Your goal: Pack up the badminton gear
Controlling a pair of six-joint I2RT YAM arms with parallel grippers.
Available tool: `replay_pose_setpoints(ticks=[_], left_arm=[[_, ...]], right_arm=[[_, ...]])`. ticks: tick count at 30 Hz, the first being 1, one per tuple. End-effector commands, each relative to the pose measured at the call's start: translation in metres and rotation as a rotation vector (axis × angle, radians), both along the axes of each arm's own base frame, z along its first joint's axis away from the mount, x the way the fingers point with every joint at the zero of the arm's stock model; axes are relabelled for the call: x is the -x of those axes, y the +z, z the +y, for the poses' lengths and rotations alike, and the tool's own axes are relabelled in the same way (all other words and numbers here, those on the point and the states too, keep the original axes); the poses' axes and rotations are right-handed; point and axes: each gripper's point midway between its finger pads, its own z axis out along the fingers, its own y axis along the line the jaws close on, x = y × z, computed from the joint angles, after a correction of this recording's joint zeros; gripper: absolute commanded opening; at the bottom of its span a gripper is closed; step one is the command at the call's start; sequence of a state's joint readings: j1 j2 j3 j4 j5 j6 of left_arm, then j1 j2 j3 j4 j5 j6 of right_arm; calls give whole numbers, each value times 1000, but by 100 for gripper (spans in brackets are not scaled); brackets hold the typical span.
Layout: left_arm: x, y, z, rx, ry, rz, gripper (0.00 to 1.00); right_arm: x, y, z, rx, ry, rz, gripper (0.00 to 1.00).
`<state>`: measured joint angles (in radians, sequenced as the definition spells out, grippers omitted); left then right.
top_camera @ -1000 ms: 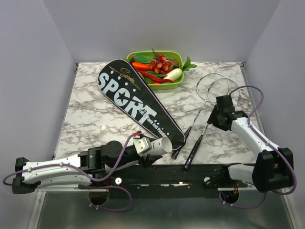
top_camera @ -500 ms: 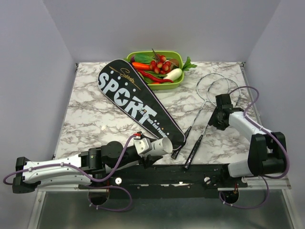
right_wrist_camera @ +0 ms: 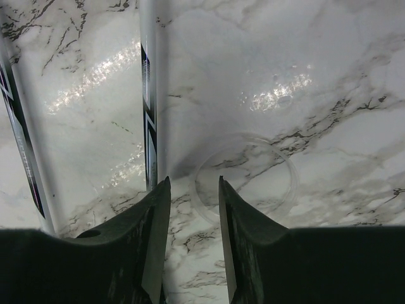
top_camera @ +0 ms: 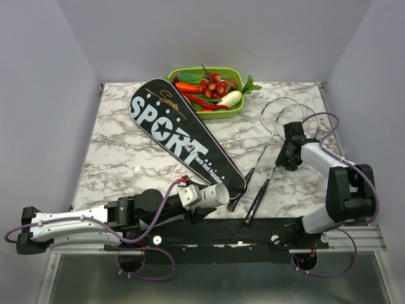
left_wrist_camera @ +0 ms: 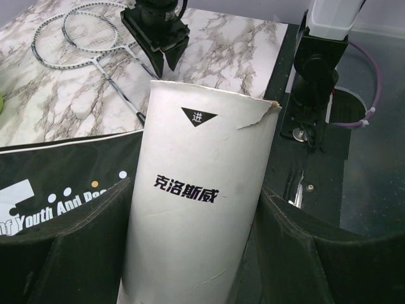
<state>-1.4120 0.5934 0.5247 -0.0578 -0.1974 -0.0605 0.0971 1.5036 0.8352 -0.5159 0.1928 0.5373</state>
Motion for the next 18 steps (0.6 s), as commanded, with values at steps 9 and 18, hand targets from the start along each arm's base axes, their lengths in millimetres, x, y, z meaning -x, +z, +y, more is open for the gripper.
replay_pose_setpoints(ticks=[9,18], left_arm=[[1,-38,13,-57,119,163,0],[2,-40,14,-67,125,155,0]], right_arm=[[-9,-2,6,-32,4,24,27],[-4,-8,5,-29,-2,46,17]])
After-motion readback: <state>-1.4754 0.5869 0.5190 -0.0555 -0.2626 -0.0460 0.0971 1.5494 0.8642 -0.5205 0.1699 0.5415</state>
